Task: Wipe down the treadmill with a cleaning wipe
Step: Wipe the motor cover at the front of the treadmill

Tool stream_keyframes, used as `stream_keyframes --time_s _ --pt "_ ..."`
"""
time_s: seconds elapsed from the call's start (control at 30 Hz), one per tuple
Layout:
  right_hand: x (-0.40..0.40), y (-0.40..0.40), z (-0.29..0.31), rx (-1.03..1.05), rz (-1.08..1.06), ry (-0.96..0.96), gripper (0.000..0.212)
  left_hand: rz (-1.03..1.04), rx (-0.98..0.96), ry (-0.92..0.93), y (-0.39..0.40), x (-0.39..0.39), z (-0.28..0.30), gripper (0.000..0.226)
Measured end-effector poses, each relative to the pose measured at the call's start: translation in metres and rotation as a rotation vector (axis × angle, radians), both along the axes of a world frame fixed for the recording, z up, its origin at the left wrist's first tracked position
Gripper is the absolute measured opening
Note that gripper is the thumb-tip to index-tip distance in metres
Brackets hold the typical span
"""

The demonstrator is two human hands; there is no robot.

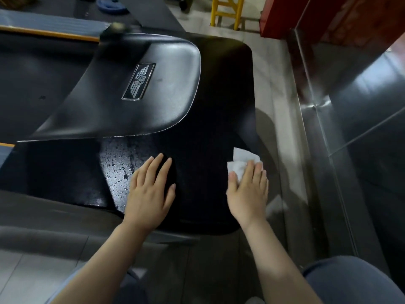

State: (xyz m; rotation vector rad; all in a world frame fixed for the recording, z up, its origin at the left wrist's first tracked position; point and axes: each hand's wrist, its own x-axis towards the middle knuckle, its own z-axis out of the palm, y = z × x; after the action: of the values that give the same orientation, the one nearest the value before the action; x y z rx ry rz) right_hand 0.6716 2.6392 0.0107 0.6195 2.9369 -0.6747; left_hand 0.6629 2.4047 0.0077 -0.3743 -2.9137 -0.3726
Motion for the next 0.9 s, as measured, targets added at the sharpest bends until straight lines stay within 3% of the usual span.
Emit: stream_keyframes --time_s 0.07,0.2,0.3,0.4,0.47,0.53,0.6,0.8,0.9 --pt "-0.048 -0.014 0.007 0.029 0.073 0.022 0.068 0.015 0.015 0.01 0.002 0.001 -0.003 0.059" --pt "-0.163 -0.056 0.035 0.045 0.436 0.036 0.066 0.013 0.018 0.028 0.001 0.001 -0.006 0.059" --pt "-0.175 -0.05 0.032 0.071 0.633 0.035 0.068 0.009 0.039 0.025 -0.001 0.003 -0.004 0.06" --pt "-0.134 0.008 0.007 0.002 0.416 0.086 0.068 0.024 0.077 0.014 -0.002 0.003 -0.002 0.06" --pt "-0.101 0.044 -0.003 -0.119 0.194 0.028 0.068 0.06 0.101 0.006 -0.003 0.0 -0.001 0.061" --pt "-0.092 0.051 -0.006 -0.152 0.115 0.009 0.069 0.108 0.122 -0.011 0.0 -0.005 -0.001 0.061" --pt "-0.117 0.033 0.001 -0.035 0.206 0.025 0.068 0.146 0.101 -0.006 0.004 -0.009 -0.002 0.062" --pt "-0.224 -0.045 0.044 0.108 0.745 0.033 0.066 0.185 0.057 0.034 0.008 -0.01 -0.008 0.061" --pt "-0.222 -0.039 0.039 0.091 0.784 0.065 0.065 0.185 0.055 0.038 0.008 -0.012 -0.007 0.061"
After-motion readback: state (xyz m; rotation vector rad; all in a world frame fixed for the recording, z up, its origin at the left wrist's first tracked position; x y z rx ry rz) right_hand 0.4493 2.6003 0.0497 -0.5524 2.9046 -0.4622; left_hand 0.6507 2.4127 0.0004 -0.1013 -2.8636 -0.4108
